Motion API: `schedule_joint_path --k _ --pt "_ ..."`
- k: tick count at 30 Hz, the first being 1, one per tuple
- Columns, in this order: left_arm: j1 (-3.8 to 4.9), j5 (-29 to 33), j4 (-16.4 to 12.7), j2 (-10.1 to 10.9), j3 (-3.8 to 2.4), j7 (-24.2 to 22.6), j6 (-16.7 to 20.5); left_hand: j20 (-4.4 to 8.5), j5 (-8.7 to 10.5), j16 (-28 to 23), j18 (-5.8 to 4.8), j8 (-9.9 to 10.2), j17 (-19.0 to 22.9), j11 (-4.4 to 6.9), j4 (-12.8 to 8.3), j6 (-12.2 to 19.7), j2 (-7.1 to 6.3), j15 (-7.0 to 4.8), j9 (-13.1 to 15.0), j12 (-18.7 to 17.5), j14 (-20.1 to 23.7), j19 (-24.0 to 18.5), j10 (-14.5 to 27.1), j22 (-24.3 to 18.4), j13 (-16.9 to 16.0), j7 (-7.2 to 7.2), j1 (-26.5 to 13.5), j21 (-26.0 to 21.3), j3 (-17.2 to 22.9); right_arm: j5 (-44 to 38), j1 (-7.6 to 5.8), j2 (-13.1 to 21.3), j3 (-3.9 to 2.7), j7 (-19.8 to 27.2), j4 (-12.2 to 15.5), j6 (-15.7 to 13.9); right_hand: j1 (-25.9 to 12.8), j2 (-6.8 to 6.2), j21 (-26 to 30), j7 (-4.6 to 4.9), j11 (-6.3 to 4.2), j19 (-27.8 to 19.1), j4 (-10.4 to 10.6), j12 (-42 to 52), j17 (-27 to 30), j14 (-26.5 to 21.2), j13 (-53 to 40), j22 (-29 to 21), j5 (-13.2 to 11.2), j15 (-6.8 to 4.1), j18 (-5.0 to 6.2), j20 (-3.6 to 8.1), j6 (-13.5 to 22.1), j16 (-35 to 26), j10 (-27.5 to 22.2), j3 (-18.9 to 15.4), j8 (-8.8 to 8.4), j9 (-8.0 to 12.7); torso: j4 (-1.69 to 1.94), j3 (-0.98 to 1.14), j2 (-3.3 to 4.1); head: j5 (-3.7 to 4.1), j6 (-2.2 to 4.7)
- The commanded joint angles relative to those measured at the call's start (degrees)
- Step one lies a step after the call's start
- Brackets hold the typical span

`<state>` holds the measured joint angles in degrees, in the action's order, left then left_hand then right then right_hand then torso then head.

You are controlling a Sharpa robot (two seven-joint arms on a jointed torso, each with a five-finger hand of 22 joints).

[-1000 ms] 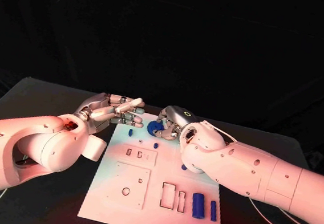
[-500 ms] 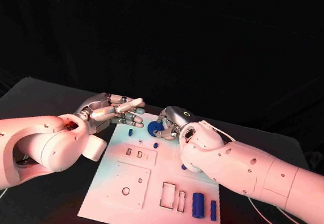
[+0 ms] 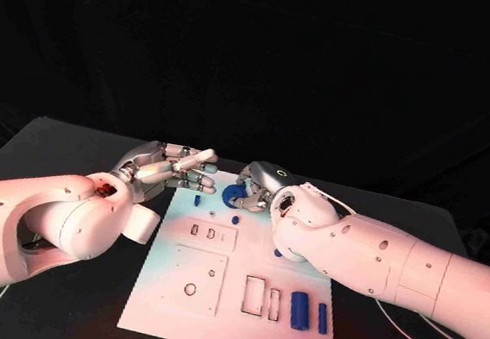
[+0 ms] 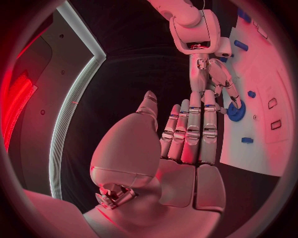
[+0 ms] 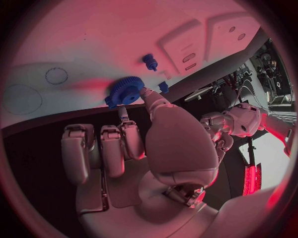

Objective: Assemble the parts on the task board

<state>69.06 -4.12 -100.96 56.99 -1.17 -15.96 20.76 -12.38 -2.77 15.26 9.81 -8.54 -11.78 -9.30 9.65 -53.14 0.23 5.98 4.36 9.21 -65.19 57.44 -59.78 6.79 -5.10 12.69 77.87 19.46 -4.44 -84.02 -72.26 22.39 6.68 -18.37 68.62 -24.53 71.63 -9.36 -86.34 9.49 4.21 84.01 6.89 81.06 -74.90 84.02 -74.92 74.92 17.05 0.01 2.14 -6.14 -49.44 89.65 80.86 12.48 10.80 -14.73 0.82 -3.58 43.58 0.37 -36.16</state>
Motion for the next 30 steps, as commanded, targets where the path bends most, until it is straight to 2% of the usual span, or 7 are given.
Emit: schedule_joint_path --k 1,6,16,22,30 --pt "0.07 0.12 -0.07 -0.04 -0.04 0.38 -0.61 -0.22 -0.13 -0.34 0.72 0.37 -0.09 -0.04 -0.03 0.32 0.51 0.14 -0.07 -0.17 0.21 0.06 0.33 -0.08 0.03 0.12 -0.1 -0.34 -0.27 -0.03 0.02 0.2 0.02 0.34 0.18 0.33 -0.48 -0.17 0.36 -0.01 0.46 2.26 0.1 -0.39 -14.67 5.87 -4.6 10.41 -0.38 0.47 -0.77 -0.4 0.53 0.15 -0.08 -0.5 -0.4 -0.03 -0.05 -0.04 0.01 -0.05 -0.04" --pt "0.07 0.12 -0.06 -0.02 -0.04 0.61 -0.44 -0.23 -0.13 -0.36 0.72 0.41 -0.13 -0.06 -0.16 0.35 0.56 0.15 -0.08 -0.22 0.22 0.06 0.37 -0.1 0.04 0.14 0.06 -0.36 -0.26 0.4 0.02 0.48 0.02 0.4 0.39 0.42 -0.53 -0.11 0.31 0.0 0.49 2.31 0.26 -0.31 -14.7 5.88 -4.68 10.48 -0.4 0.51 -0.79 -0.44 0.45 0.17 -0.01 -0.7 -0.51 -0.08 -0.02 -0.01 0.02 -0.01 -0.09" --pt "0.07 0.12 -0.13 0.05 -0.04 0.68 -0.23 -0.23 -0.13 -0.36 0.72 0.41 -0.13 -0.06 -0.16 0.35 0.56 0.15 -0.08 -0.22 0.22 0.06 0.37 -0.1 0.04 0.14 0.06 -0.36 -0.26 2.31 0.11 0.52 0.04 0.69 0.25 3.28 -0.97 0.43 0.22 -0.11 0.42 2.42 1.05 0.04 -14.87 5.92 -5.05 10.64 -0.27 0.49 -0.82 -0.53 -0.47 0.25 0.3 -1.4 -0.76 -0.46 -0.07 -0.01 0.03 0.04 -0.18" --pt "0.07 0.12 -0.12 0.05 -0.04 0.95 0.11 -0.24 -0.13 -0.39 0.73 0.5 -0.24 -0.09 -0.46 0.37 0.78 0.16 -0.1 -0.32 0.21 0.09 0.47 -0.15 0.04 0.19 0.49 -0.38 -0.18 3.15 0.16 0.45 0.05 0.94 -0.05 3.66 -1.47 0.98 0.26 -0.13 0.41 2.41 1.85 0.15 -14.86 5.92 -5.16 10.66 1.19 0.49 -0.81 -0.54 -0.79 0.24 0.37 -1.86 -1.32 -0.7 0.01 -0.02 0.02 0.0 -0.26" --pt "0.07 0.12 0.07 0.01 -0.04 1.12 0.3 -0.24 -0.13 -0.4 0.73 0.52 -0.28 -0.09 -0.59 0.36 0.85 0.17 -0.1 -0.34 0.21 0.1 0.47 -0.17 0.04 0.19 0.65 -0.39 -0.16 3.54 0.21 0.69 0.07 0.78 0.14 3.2 -1.54 1.27 0.2 -0.23 0.33 2.49 2.04 0.47 -14.93 5.94 -5.51 10.76 1.89 0.44 -0.83 -0.52 -1.35 0.27 0.68 -1.92 -1.39 -0.91 -0.08 -0.06 0.0 0.0 -0.27"
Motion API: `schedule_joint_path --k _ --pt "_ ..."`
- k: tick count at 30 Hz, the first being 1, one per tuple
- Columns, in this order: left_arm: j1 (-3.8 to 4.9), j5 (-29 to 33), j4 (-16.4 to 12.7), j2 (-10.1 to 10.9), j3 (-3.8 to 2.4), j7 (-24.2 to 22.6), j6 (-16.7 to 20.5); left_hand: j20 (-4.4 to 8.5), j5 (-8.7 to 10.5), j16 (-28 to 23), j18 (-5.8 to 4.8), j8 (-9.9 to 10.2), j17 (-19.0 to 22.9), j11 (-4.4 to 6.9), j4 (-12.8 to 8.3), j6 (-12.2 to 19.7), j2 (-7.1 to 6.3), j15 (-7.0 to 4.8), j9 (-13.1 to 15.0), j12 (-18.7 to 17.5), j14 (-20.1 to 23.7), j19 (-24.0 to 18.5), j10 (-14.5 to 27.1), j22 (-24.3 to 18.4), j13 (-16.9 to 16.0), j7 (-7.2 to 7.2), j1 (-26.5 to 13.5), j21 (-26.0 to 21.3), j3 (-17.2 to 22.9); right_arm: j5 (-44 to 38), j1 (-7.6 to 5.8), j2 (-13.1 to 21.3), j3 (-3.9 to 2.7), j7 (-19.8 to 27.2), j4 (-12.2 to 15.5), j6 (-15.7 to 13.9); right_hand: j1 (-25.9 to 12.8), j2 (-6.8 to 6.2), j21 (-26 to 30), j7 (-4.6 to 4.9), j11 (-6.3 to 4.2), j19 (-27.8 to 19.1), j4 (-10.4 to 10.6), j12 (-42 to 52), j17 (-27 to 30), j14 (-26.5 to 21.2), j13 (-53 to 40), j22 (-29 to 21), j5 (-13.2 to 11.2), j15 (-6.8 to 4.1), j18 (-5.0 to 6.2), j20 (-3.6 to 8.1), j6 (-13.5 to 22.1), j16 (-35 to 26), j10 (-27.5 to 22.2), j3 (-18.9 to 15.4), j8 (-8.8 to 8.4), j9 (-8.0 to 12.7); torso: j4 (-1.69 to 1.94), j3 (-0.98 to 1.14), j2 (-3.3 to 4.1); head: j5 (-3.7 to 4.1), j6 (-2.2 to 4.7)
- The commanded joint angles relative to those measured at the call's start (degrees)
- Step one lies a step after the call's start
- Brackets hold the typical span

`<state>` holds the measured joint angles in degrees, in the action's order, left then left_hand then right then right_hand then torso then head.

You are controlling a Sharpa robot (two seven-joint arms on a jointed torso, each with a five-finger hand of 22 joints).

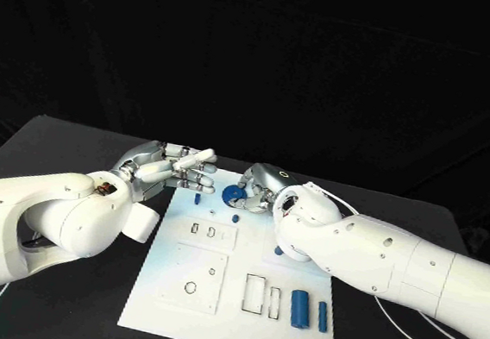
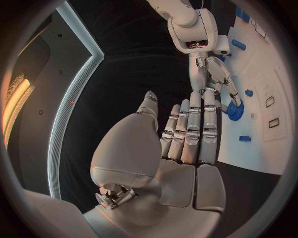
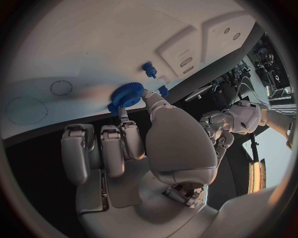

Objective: Assemble the parts on the task board

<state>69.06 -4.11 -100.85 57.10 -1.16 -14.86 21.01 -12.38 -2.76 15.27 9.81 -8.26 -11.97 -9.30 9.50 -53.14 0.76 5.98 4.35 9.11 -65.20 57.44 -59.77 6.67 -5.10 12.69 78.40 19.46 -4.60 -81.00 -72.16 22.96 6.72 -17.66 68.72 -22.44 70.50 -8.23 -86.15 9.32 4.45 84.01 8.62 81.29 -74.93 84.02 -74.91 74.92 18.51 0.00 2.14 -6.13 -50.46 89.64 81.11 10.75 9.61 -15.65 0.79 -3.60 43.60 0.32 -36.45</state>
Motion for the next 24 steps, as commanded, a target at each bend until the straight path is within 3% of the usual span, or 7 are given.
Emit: schedule_joint_path --k 1,7,10,15,20,24 --pt "0.06 0.12 -0.04 -0.11 -0.04 0.03 0.05 -0.24 -0.13 -0.4 0.73 0.24 -0.09 -0.1 -0.43 0.36 0.31 0.17 -0.08 -0.23 0.21 0.1 0.47 -0.05 0.04 0.2 0.11 -0.39 0.0 0.45 0.11 0.23 0.03 -0.03 0.07 0.78 -0.41 0.16 0.03 -0.08 0.07 2.47 0.33 0.24 -14.9 5.94 -5.53 10.74 0.58 0.43 -0.83 -0.52 -0.38 0.28 0.44 -0.2 -0.23 -0.01 -0.03 -0.04 -0.04 0.09 0.02" --pt "0.06 0.12 0.01 -0.05 -0.04 0.04 0.06 -0.24 -0.13 -0.4 0.73 0.24 -0.09 -0.1 -0.43 0.36 0.31 0.17 -0.08 -0.23 0.21 0.1 0.47 -0.05 0.04 0.2 0.11 -0.39 0.0 -0.17 0.13 1.92 0.03 0.27 1.65 -2.62 -0.29 0.17 -0.03 -0.12 0.03 2.54 0.28 0.39 -14.93 5.95 -5.68 10.83 1.02 0.4 -0.85 -0.49 -0.56 0.29 0.58 -0.21 -0.33 -0.09 -0.02 0.04 -0.02 -0.01 0.0" --pt "0.06 0.12 0.07 0.12 -0.04 0.02 0.05 -0.24 -0.13 -0.4 0.73 0.24 -0.09 -0.1 -0.43 0.36 0.31 0.17 -0.08 -0.23 0.21 0.1 0.47 -0.05 0.04 0.2 0.11 -0.39 0.0 -0.42 0.1 3.81 0.01 1.28 3.64 -5.29 -0.09 0.15 -0.13 -0.14 0.0 2.63 0.15 0.47 -15.02 5.97 -5.77 10.94 1.13 0.38 -0.88 -0.47 -0.63 0.33 0.67 -0.18 -0.41 -0.13 -0.13 0.03 -0.04 -0.11 0.03" --pt "0.06 0.12 0.02 0.52 -0.04 -0.04 0.06 -0.24 -0.13 -0.4 0.73 0.24 -0.09 -0.1 -0.43 0.36 0.31 0.17 -0.08 -0.23 0.21 0.1 0.47 -0.05 0.04 0.2 0.11 -0.39 0.0 0.86 -0.5 7.95 -0.01 3.63 7.03 -7.35 0.54 -0.1 0.59 -0.1 0.02 2.0 -0.3 0.33 -14.36 5.8 -5.62 10.18 1.32 0.37 -0.65 -0.45 -0.45 0.03 0.52 -0.12 -0.85 -0.16 -0.23 -0.07 -0.09 -0.1 0.1" --pt "0.06 0.12 -0.03 0.82 -0.04 -0.06 -0.1 -0.24 -0.13 -0.4 0.73 0.24 -0.09 -0.1 -0.43 0.36 0.31 0.17 -0.08 -0.23 0.21 0.1 0.47 -0.05 0.04 0.2 0.11 -0.39 0.0 6.02 -1.35 14.07 -0.1 8.2 11.29 -6.42 1.49 0.05 1.8 -0.07 0.03 0.93 -0.87 -0.19 -13.29 5.53 -5.08 8.92 0.61 0.37 -0.26 -0.43 -0.63 -0.49 -0.04 0.14 -1.25 -0.31 -0.53 0.05 -0.2 -0.18 0.24" --pt "0.06 0.12 0.05 0.84 -0.03 -0.22 -0.59 -0.24 -0.13 -0.42 0.73 0.27 -0.14 -0.1 -0.58 0.35 0.36 0.18 -0.08 -0.26 0.22 0.11 0.48 -0.07 0.04 0.2 0.3 -0.4 0.0 12.75 -1.8 20.21 -0.18 14.81 13.86 -1.98 3.42 0.76 4.23 0.01 0.05 -1.16 -2.07 -1.76 -11.3 4.98 -3.51 6.5 -0.02 0.34 0.47 -0.42 -0.83 -1.53 -1.69 1.03 -1.85 -0.47 -1.08 0.14 -0.48 -0.02 0.21"
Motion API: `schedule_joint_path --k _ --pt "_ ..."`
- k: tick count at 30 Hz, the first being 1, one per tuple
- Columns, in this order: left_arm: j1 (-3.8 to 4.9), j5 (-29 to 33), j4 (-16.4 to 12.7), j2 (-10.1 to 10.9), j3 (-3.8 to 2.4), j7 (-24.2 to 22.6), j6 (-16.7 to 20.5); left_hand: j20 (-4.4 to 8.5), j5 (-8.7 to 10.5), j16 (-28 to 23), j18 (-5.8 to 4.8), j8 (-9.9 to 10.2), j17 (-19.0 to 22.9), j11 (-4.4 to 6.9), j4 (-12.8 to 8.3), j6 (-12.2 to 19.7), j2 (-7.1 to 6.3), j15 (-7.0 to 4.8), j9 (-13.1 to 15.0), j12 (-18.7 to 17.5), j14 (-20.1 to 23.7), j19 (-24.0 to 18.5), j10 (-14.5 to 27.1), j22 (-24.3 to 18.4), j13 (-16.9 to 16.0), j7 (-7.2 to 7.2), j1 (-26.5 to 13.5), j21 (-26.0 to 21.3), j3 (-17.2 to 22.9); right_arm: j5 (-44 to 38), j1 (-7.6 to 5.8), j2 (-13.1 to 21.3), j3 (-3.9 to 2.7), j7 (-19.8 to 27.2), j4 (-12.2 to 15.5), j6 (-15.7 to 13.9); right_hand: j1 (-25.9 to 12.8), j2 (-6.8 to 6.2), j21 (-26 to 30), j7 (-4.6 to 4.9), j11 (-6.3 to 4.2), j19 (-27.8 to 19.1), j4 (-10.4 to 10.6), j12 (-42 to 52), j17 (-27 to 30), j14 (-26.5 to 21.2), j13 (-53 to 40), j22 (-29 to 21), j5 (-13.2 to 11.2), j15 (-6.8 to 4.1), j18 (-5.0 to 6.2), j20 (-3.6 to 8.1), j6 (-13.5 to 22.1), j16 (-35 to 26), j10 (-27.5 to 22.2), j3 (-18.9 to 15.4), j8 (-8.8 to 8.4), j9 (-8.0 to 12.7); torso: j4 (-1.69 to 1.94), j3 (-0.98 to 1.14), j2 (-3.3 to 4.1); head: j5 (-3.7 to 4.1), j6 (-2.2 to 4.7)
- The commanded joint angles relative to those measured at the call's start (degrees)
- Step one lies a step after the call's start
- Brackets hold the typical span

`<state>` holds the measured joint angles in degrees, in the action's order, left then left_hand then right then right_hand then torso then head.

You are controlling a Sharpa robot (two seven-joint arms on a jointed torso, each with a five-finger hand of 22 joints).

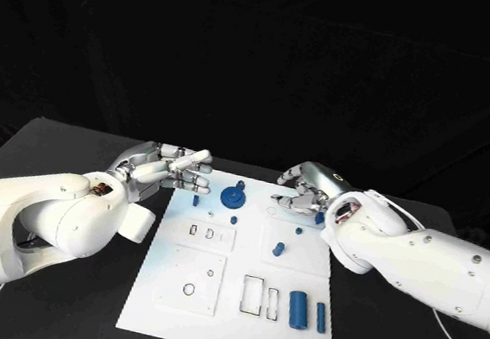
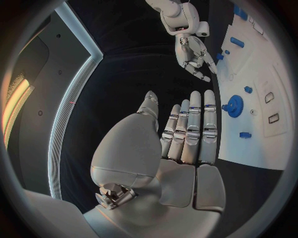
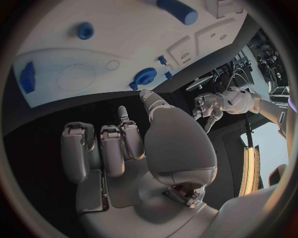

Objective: Assemble the parts on the task board

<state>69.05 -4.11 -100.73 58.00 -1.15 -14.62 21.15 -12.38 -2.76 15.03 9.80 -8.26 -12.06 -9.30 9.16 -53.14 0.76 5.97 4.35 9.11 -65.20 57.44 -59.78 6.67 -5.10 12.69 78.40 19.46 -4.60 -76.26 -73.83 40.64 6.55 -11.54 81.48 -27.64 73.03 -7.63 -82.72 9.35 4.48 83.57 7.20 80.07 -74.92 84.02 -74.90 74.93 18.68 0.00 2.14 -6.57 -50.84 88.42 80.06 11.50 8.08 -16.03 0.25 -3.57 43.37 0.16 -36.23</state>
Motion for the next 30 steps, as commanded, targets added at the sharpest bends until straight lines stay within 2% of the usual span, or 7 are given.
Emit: schedule_joint_path --k 1,5,11,16,22,25,30 --pt "0.06 0.11 -0.07 -0.07 -0.05 -0.52 -0.87 -0.24 -0.13 -0.18 0.74 0.28 -0.05 -0.1 -0.26 0.35 0.35 0.18 -0.09 -0.26 0.23 0.11 0.48 -0.08 0.03 0.2 0.31 -0.4 -0.01 9.09 -0.18 3.88 -0.02 10.44 1.35 4.07 1.59 0.24 1.12 0.05 0.05 -0.98 -1.14 -0.89 -11.12 4.93 -3.18 6.19 -0.02 0.35 0.55 0.01 -0.33 -0.42 -1.02 0.57 -0.59 -0.09 -0.68 0.09 -0.3 0.11 0.01" --pt "0.06 0.11 -0.01 -0.07 -0.04 -0.66 -1.23 -0.24 -0.12 -0.19 0.73 0.28 -0.06 -0.1 -0.31 0.35 0.31 0.19 -0.09 -0.26 0.24 0.11 0.47 -0.09 0.03 0.18 0.34 -0.41 -0.04 11.12 -0.11 8.21 -0.03 16.3 1.05 5.93 3.73 0.34 2.21 0.43 0.35 -1.83 -2.63 -2.7 -10.52 4.76 -1.4 5.24 0.35 0.56 0.82 -0.11 0.65 -0.8 -2.94 1.48 -1.7 0.02 -1.4 0.29 -0.43 0.04 0.13" --pt "0.04 0.11 0.27 -0.3 -0.02 -0.68 -1.53 -0.25 -0.12 -0.2 0.73 0.29 -0.07 -0.09 -0.34 0.34 0.28 0.19 -0.09 -0.26 0.26 0.1 0.45 -0.1 0.02 0.17 0.37 -0.41 -0.06 11.91 0.4 11.85 -0.03 19.68 -0.58 7.14 4.52 -0.1 2.13 0.55 0.45 -1.66 -3.41 -2.82 -11.0 4.9 -1.27 5.44 0.94 0.66 0.76 -0.21 0.85 -0.57 -3.06 1.61 -2.22 -0.04 -1.82 0.62 -0.57 0.02 0.36" --pt "0.02 0.11 0.63 -0.54 -0.01 -0.65 -1.62 -0.25 -0.12 -0.21 0.73 0.28 -0.08 -0.08 -0.38 0.32 0.26 0.19 -0.08 -0.25 0.26 0.1 0.43 -0.1 0.02 0.16 0.41 -0.42 -0.08 11.3 1.23 12.19 -0.03 19.74 -2.15 7.75 4.65 -0.35 1.99 0.65 0.54 -1.47 -3.69 -2.83 -11.5 5.04 -1.24 5.65 1.91 0.73 0.7 -0.27 0.94 -0.32 -3.07 1.58 -2.55 -0.08 -1.7 0.73 -0.53 0.06 0.36" --pt "0.0 0.11 1.02 -0.8 0.01 -0.68 -1.69 -0.25 -0.12 -0.21 0.73 0.28 -0.08 -0.08 -0.38 0.32 0.26 0.19 -0.08 -0.25 0.26 0.1 0.43 -0.1 0.02 0.16 0.41 -0.42 -0.08 10.34 2.65 10.35 -0.04 19.51 -4.67 7.69 4.63 -0.42 1.95 0.73 0.61 -1.39 -3.79 -2.73 -11.87 5.14 -1.32 5.74 2.54 0.8 0.68 -0.33 1.23 -0.12 -2.97 1.53 -2.9 -0.08 -1.66 1.1 -0.47 0.0 0.21" --pt "-0.01 0.11 1.22 -1.02 0.01 -0.68 -1.75 -0.25 -0.12 -0.21 0.73 0.28 -0.08 -0.08 -0.38 0.32 0.26 0.19 -0.08 -0.25 0.26 0.1 0.43 -0.1 0.02 0.16 0.41 -0.42 -0.08 9.92 3.07 9.2 -0.04 19.18 -5.86 7.66 4.6 -0.49 1.97 0.79 0.67 -1.37 -3.86 -2.69 -11.98 5.17 -1.33 5.75 2.78 0.84 0.67 -0.36 1.49 -0.06 -2.95 1.49 -3.14 -0.07 -1.42 1.15 -0.5 -0.06 -0.03" --pt "-0.02 0.11 1.38 -1.17 0.01 -0.71 -1.77 -0.25 -0.12 -0.21 0.73 0.28 -0.08 -0.08 -0.38 0.32 0.26 0.19 -0.08 -0.25 0.26 0.1 0.43 -0.1 0.02 0.16 0.41 -0.42 -0.08 9.61 3.79 7.7 -0.04 18.4 -7.45 7.18 4.75 -0.48 2.13 0.97 0.81 -1.46 -4.07 -2.81 -12.05 5.19 -1.17 5.65 2.96 0.96 0.71 -0.45 2.32 -0.03 -3.12 1.53 -3.77 0.0 -1.34 1.21 -0.47 0.03 -0.19"
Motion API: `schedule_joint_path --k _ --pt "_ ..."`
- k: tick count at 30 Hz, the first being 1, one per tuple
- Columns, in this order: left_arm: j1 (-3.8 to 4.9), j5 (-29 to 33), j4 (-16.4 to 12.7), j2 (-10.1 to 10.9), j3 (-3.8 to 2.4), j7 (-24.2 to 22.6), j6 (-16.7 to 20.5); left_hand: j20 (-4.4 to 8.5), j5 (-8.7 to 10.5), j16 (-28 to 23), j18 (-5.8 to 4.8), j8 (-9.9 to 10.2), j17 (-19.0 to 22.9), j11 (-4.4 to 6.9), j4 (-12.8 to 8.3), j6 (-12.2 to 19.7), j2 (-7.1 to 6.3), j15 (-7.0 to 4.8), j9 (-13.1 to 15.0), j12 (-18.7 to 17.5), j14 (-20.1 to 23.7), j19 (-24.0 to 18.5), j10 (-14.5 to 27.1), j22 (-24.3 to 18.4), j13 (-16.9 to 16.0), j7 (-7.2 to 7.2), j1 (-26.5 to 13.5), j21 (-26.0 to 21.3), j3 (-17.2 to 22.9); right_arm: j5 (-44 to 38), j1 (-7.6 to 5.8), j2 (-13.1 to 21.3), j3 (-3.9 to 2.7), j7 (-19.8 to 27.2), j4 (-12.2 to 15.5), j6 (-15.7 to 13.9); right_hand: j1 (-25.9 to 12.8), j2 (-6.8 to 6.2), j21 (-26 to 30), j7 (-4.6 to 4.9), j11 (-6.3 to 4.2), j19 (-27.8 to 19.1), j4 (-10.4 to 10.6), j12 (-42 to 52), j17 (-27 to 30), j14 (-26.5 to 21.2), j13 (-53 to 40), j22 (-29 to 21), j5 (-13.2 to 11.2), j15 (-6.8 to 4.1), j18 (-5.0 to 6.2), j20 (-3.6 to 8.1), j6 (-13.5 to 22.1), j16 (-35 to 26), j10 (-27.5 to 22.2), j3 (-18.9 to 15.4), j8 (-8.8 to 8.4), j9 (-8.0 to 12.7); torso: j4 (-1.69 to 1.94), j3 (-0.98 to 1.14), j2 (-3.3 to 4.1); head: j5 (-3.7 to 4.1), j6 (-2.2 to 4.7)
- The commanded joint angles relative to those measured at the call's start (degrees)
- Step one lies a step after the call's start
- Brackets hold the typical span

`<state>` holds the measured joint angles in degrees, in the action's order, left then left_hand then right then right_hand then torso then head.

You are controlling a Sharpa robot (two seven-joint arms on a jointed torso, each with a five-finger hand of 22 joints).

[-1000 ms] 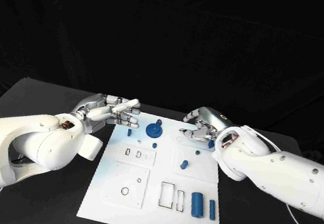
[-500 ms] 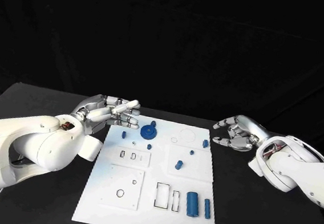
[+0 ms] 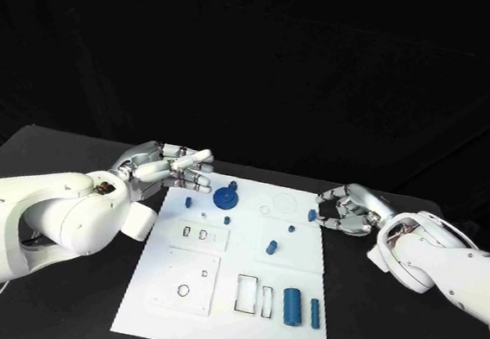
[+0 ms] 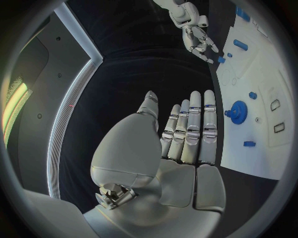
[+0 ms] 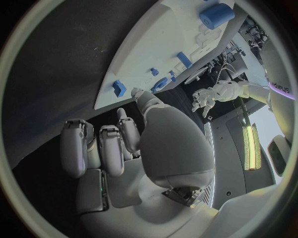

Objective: Assemble the parts on the task board

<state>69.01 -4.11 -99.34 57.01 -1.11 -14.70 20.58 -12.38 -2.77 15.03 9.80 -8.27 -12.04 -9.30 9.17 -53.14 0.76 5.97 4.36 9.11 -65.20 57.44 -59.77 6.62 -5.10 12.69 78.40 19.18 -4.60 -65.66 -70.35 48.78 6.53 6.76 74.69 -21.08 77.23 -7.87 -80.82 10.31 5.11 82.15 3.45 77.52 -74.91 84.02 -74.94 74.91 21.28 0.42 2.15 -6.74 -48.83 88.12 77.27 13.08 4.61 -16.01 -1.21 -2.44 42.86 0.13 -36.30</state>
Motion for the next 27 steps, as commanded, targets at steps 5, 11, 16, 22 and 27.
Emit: schedule_joint_path --k 5,11,16,22,27 --pt "0.02 0.11 0.07 -0.2 -0.02 -0.65 -1.27 -0.25 -0.12 -0.21 0.73 0.28 -0.1 -0.08 -0.39 0.32 0.27 0.19 -0.09 -0.25 0.27 0.1 0.43 -0.05 0.02 0.16 0.41 -0.14 -0.08 -1.09 0.74 -1.76 -0.03 -0.54 -2.06 0.07 0.67 -0.07 0.16 0.09 0.26 0.05 -0.42 -0.17 -12.21 5.23 -1.2 5.77 0.53 0.6 0.68 -0.34 0.65 0.35 -0.27 0.08 -0.54 0.0 0.07 0.08 0.04 0.07 -0.19" --pt "0.02 0.11 0.16 -0.15 -0.02 -0.65 -1.39 -0.25 -0.12 -0.23 0.73 0.29 -0.13 -0.08 -0.46 0.29 0.3 0.19 -0.08 -0.25 0.28 0.1 0.4 -0.07 0.01 0.16 0.48 -0.15 -0.09 -0.82 0.85 -2.56 -0.03 -0.81 -2.67 0.06 0.72 0.25 0.07 0.15 0.31 0.15 -0.42 -0.06 -12.28 5.25 -1.28 5.89 0.78 0.65 0.65 -0.38 0.75 0.39 -0.17 0.29 -0.63 -0.03 0.17 0.1 0.04 0.22 -0.3" --pt "0.02 0.11 0.17 -0.13 -0.02 -0.66 -1.4 -0.25 -0.12 -0.23 0.73 0.29 -0.13 -0.08 -0.46 0.29 0.3 0.19 -0.08 -0.25 0.28 0.1 0.4 -0.07 0.01 0.16 0.48 -0.15 -0.09 -0.66 0.88 -3.18 -0.02 -1.11 -3.23 0.88 0.78 0.65 -0.19 0.16 0.32 0.4 -0.47 0.22 -12.43 5.29 -1.54 6.18 0.93 0.68 0.57 -0.43 0.36 0.47 0.12 0.61 -0.48 -0.18 0.15 0.05 0.04 0.19 -0.49" --pt "0.02 0.11 0.21 -0.1 -0.02 -0.6 -1.46 -0.25 -0.12 -0.23 0.73 0.29 -0.13 -0.08 -0.46 0.29 0.3 0.19 -0.08 -0.25 0.28 0.1 0.4 -0.07 0.01 0.16 0.48 -0.15 -0.09 -0.62 0.91 -3.65 -0.02 -1.21 -3.82 1.57 1.08 2.25 -0.32 -0.04 0.08 0.6 -0.79 1.2 -12.48 5.3 -2.46 6.44 -0.79 0.52 0.53 -0.35 -1.83 0.49 1.07 2.26 0.25 -0.78 0.06 0.11 0.04 0.06 -0.52" --pt "0.02 0.11 0.31 -0.07 -0.02 -0.56 -1.45 -0.25 -0.12 -0.23 0.73 0.29 -0.13 -0.08 -0.46 0.29 0.3 0.19 -0.08 -0.25 0.28 0.1 0.4 -0.07 0.01 0.16 0.48 -0.15 -0.09 -0.61 0.92 -3.86 -0.02 -1.31 -3.98 2.04 1.05 2.62 -0.45 -0.16 0.0 0.73 -0.96 1.52 -12.58 5.32 -2.77 6.62 -1.62 0.45 0.49 -0.28 -2.57 0.54 1.36 3.06 0.47 -0.96 0.08 0.14 0.03 -0.01 -0.56"
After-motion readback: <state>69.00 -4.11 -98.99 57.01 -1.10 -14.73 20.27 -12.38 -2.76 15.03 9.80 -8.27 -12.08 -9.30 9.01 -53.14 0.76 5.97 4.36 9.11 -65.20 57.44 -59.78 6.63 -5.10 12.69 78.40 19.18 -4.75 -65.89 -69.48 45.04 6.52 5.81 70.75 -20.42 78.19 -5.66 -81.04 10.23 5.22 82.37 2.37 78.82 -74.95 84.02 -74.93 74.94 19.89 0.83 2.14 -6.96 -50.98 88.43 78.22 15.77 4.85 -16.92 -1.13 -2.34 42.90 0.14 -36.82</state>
